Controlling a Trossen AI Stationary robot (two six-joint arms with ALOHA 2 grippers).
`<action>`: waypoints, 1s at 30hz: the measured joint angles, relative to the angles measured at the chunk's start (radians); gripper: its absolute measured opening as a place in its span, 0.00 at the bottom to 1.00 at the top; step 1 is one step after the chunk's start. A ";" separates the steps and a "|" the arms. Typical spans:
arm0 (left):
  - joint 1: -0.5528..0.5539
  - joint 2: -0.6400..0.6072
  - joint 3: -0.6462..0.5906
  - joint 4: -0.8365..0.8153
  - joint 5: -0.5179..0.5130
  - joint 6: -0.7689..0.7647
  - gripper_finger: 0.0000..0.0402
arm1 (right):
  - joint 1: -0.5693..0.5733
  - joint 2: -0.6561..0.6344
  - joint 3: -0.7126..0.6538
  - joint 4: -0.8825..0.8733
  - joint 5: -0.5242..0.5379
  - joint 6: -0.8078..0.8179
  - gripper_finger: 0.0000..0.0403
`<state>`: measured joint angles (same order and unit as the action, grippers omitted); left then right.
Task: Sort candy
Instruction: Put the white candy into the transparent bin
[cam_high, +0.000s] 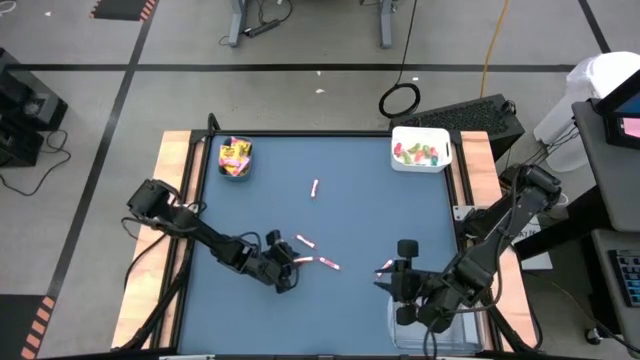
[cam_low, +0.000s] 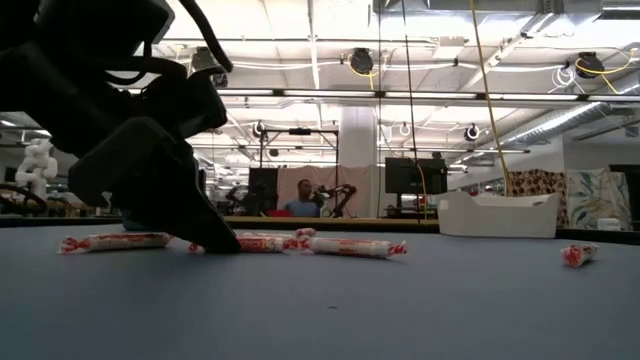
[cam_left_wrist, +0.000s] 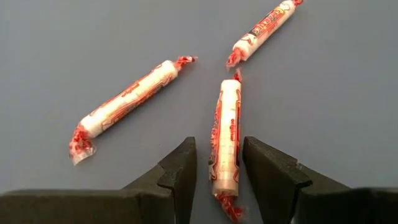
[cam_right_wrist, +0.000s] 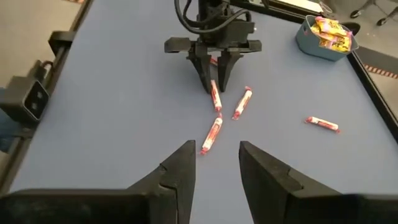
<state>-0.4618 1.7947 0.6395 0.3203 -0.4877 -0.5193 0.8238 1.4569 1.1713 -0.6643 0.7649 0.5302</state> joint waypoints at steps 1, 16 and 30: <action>0.000 0.008 0.001 0.005 0.000 0.000 0.35 | -0.005 0.008 0.000 0.008 -0.001 -0.010 0.28; 0.000 0.034 0.002 0.022 -0.004 0.035 0.11 | -0.026 0.075 -0.001 0.063 -0.007 -0.019 0.28; 0.004 -0.078 0.028 0.087 -0.012 0.255 0.18 | -0.106 0.144 -0.001 0.210 -0.004 -0.009 0.28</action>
<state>-0.4578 1.7165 0.6672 0.4069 -0.4999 -0.2645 0.7180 1.6009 1.1706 -0.4545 0.7612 0.5214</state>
